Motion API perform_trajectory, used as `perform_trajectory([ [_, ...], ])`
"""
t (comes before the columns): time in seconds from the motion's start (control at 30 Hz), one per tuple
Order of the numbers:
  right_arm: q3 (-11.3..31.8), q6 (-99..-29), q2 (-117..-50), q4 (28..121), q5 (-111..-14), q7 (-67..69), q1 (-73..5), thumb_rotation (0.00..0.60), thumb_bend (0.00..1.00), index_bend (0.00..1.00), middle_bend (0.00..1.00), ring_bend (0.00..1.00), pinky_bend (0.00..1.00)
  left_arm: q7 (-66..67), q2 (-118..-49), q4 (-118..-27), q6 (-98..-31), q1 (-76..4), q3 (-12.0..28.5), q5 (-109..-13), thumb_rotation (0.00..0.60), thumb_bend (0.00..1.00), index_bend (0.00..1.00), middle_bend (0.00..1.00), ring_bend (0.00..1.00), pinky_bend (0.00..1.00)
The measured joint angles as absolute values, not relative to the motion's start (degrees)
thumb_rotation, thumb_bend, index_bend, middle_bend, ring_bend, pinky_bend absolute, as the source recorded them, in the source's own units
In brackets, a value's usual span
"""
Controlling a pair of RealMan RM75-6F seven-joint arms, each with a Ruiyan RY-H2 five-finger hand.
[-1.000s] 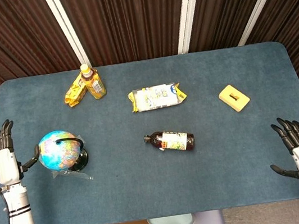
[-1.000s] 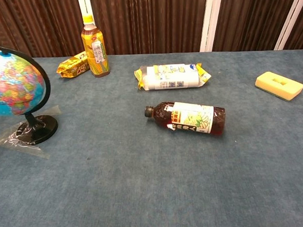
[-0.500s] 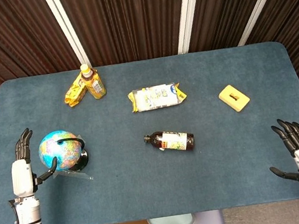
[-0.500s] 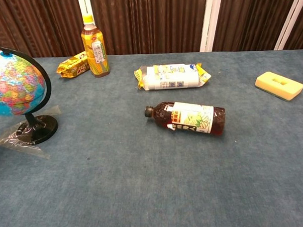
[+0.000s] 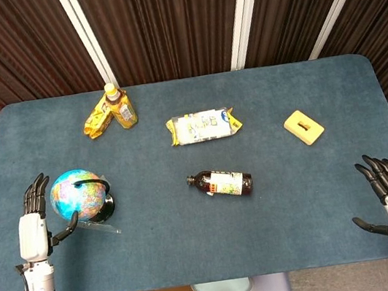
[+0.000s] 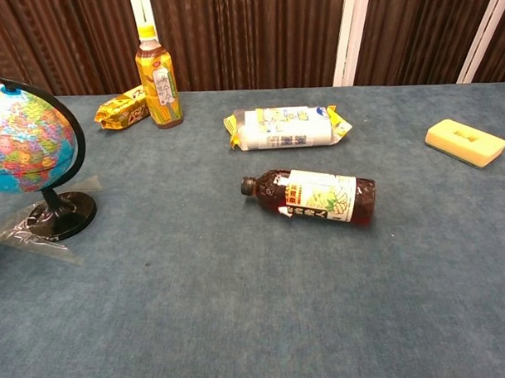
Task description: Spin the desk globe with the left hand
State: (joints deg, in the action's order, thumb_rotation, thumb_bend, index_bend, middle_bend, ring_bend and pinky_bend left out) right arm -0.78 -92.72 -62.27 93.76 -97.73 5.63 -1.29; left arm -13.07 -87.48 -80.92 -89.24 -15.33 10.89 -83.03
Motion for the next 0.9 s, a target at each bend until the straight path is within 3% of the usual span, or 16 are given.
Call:
perform_trajectory([
  [0.9, -0.3, -92.1, -62.7, 93.8, -96.8, 4.6, -1.4, 0.6, 0.15, 0.0, 0.0, 0.0, 0.0, -17.2, -87.2, -76.4, -85.5, -15.9, 13.0, -79.5, 0.6, 0.31, 0.0, 0.0, 0.0, 0.0],
])
